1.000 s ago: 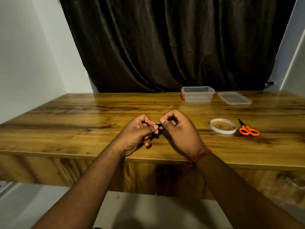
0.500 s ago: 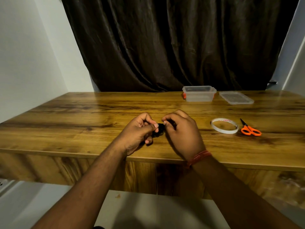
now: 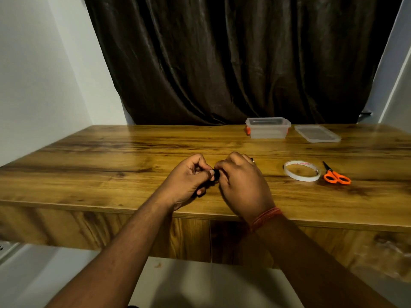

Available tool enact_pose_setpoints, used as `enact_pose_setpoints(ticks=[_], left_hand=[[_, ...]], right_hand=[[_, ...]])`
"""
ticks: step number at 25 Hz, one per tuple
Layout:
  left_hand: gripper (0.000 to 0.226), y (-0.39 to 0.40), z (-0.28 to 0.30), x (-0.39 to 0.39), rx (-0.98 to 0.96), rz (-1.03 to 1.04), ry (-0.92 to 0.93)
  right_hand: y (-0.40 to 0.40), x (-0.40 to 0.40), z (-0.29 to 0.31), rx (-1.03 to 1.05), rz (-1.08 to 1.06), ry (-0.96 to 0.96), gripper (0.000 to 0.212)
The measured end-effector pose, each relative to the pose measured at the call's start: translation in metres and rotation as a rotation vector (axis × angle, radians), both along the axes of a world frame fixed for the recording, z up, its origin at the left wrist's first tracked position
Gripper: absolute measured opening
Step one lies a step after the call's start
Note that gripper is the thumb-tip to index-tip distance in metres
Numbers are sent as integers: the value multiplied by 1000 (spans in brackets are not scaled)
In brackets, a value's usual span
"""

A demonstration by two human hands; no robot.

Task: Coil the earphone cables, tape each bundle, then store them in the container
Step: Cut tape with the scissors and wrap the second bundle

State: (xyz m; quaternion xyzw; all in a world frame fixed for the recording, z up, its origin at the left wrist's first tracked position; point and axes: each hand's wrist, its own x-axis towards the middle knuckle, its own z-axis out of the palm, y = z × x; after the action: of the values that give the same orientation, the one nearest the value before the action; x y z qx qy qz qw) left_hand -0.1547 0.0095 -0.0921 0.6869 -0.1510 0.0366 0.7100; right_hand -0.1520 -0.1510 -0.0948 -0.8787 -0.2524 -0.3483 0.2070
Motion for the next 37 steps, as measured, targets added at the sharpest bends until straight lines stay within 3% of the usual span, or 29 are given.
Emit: enact_pose_setpoints(ticks=[18, 25, 28, 33, 37], left_hand=[[23, 2, -6, 5, 80, 79, -109], [26, 3, -7, 6, 137, 124, -129], [21, 1, -4, 5, 77, 130, -96], [21, 1, 0, 2, -112, 54, -27], [23, 2, 2, 0, -130, 45, -3]], right_hand=[[2, 1, 0, -48, 59, 69, 24], [0, 2, 2, 38, 133, 171, 31], [0, 5, 1, 65, 205, 253, 38], [-4, 9, 3, 255, 390, 428, 32], [-6, 17, 7, 353, 454, 469, 26]])
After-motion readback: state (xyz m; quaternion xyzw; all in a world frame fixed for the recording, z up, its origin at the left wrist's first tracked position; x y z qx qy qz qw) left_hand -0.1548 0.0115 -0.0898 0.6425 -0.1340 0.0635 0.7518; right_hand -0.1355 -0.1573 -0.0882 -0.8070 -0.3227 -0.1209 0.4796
